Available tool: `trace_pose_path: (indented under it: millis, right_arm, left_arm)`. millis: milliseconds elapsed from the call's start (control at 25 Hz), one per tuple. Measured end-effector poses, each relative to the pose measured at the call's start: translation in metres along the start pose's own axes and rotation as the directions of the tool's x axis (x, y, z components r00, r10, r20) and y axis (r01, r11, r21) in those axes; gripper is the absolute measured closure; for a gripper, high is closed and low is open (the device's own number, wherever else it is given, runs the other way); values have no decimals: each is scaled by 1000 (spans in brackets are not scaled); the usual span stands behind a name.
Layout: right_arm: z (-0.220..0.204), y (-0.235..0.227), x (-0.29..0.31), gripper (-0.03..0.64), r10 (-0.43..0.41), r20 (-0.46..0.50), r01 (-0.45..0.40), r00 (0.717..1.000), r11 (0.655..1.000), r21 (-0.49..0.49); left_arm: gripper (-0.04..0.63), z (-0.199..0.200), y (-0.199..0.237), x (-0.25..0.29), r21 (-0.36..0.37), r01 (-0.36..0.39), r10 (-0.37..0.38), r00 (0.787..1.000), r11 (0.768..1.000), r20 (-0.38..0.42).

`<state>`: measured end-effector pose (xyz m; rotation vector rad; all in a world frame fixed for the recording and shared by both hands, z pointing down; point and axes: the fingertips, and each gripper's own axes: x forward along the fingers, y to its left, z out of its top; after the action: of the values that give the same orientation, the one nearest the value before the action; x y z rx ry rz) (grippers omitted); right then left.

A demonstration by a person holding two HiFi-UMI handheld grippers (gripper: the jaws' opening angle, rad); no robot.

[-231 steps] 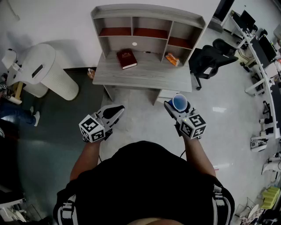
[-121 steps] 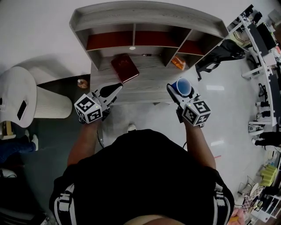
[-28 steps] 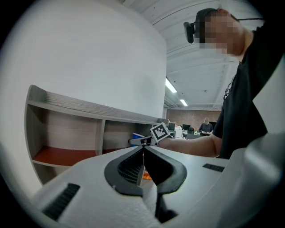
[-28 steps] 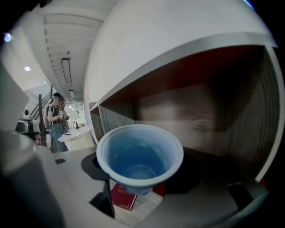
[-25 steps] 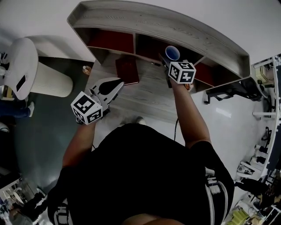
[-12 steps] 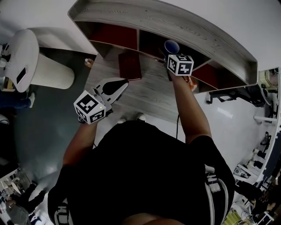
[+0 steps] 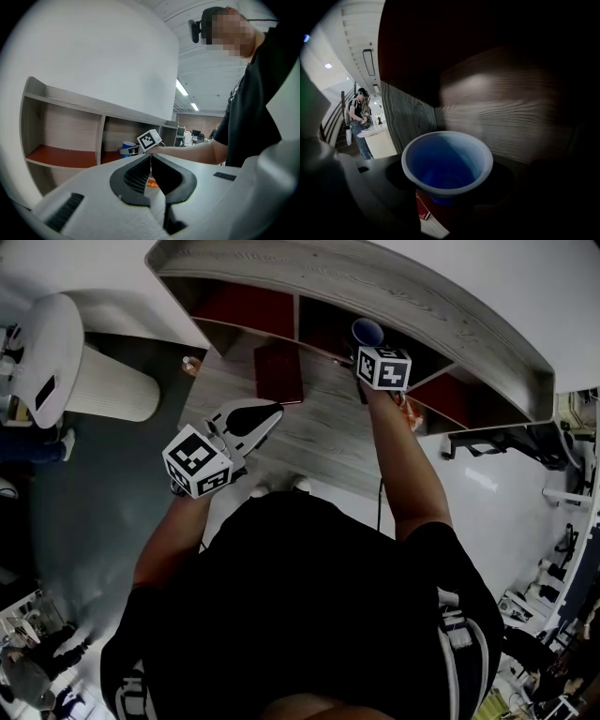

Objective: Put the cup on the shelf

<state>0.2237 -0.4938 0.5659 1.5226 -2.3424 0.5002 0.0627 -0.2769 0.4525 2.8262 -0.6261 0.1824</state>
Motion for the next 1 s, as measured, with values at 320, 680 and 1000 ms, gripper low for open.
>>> trace_pose_path:
  millis: [320, 680, 1000]
  right_arm:
    - [-4, 1, 4, 310, -17, -41, 15, 999, 999, -38]
    - [-3, 6, 4, 282, 12, -37, -14, 999, 999, -41]
    - [-1, 10, 4, 262, 23, -24, -24, 999, 998, -53]
  left_arm:
    - [574, -5, -7, 0, -7, 4, -4, 1000, 1000, -5]
    - [574, -7, -11, -3, -17, 14, -14, 1000, 1000, -3]
    - [574, -8, -14, -5, -19, 22, -22, 1000, 1000, 3]
